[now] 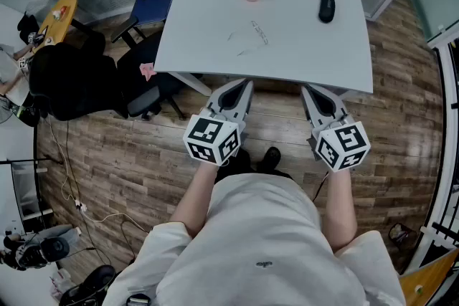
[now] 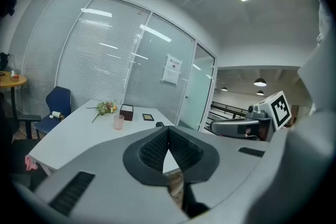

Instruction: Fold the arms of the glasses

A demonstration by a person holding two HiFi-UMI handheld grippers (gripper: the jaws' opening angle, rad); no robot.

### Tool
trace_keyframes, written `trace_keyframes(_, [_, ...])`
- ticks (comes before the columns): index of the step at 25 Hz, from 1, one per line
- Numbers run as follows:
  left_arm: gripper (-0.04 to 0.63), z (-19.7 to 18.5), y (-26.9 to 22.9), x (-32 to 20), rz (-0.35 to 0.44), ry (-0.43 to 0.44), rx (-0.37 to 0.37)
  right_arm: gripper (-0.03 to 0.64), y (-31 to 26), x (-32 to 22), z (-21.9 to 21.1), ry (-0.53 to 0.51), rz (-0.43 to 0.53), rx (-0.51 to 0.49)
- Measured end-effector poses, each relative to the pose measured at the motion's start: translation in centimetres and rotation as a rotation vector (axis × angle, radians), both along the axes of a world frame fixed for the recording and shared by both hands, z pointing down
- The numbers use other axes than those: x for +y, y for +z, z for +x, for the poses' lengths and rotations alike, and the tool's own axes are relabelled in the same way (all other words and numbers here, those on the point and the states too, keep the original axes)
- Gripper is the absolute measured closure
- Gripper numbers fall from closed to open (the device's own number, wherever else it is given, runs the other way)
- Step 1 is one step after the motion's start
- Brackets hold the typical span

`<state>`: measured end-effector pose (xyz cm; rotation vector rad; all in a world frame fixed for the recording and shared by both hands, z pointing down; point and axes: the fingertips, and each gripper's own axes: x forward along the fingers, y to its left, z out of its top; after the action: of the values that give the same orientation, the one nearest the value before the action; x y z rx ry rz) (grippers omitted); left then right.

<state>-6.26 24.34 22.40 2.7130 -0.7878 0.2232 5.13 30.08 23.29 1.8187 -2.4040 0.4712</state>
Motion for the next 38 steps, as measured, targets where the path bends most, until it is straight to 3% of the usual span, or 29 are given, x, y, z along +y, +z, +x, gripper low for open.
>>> trace_keyframes(7, [0.577,0.1,-0.3,0.3,0.013,-0.003,-0.012,0.614,-0.4,0.5,0.2,-0.019,0.008,0.040])
trace_keyframes(20, [0.575,-0.9,0.2,1.7,0.050,-0.012,-0.047,0.611,0.5,1.7,1.4,0.034,-0.005,0.027])
trace_keyframes(32, [0.572,-1.6,2.1,0.0,0.014,-0.002,-0.063,0.575,2.0,0.0,0.0,0.016,-0.054,0.017])
trace_keyframes(38, [0.509,-1.6,2.6,-3.2,0.005,0.002,-0.065,0.534,2.3,-3.3,-0.1,0.009,-0.070,0.030])
